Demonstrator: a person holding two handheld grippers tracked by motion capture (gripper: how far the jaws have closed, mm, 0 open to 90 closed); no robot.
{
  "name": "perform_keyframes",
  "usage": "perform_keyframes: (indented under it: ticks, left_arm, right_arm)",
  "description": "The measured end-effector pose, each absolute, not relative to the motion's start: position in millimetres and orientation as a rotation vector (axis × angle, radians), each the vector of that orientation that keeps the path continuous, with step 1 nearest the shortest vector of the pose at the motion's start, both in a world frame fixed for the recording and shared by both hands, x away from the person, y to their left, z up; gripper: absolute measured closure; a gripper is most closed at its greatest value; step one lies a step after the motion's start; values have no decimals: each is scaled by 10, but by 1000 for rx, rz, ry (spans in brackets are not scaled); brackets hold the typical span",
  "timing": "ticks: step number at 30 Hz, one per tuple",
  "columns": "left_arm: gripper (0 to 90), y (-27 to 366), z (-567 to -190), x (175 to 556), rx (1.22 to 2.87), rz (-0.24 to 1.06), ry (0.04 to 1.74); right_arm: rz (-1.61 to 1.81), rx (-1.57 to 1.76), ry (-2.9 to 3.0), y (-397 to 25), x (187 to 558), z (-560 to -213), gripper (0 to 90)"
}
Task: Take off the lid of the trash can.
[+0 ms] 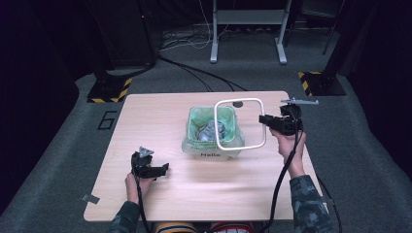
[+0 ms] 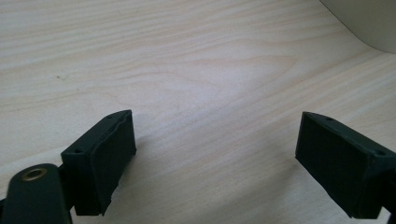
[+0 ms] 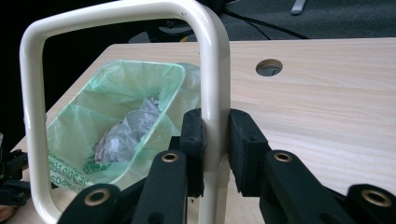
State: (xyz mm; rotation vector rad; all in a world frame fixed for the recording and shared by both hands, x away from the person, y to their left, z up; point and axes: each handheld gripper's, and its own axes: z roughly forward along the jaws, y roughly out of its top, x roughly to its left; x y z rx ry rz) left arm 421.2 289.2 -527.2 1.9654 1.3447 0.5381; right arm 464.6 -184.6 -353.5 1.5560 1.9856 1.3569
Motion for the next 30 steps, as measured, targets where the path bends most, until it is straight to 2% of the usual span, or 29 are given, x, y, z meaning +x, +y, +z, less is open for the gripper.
perform_keyframes:
  ticks: [3, 30]
  left_arm:
    - [124, 2860, -5290, 4211, 1974, 572, 1338]
    - [122, 2877, -5292, 4211, 1986, 566, 1320]
  right_arm:
    - [1353, 1556, 1977, -1903, 4632, -3540, 768]
    - [1336, 1671, 1840, -2536, 4457, -3665, 768]
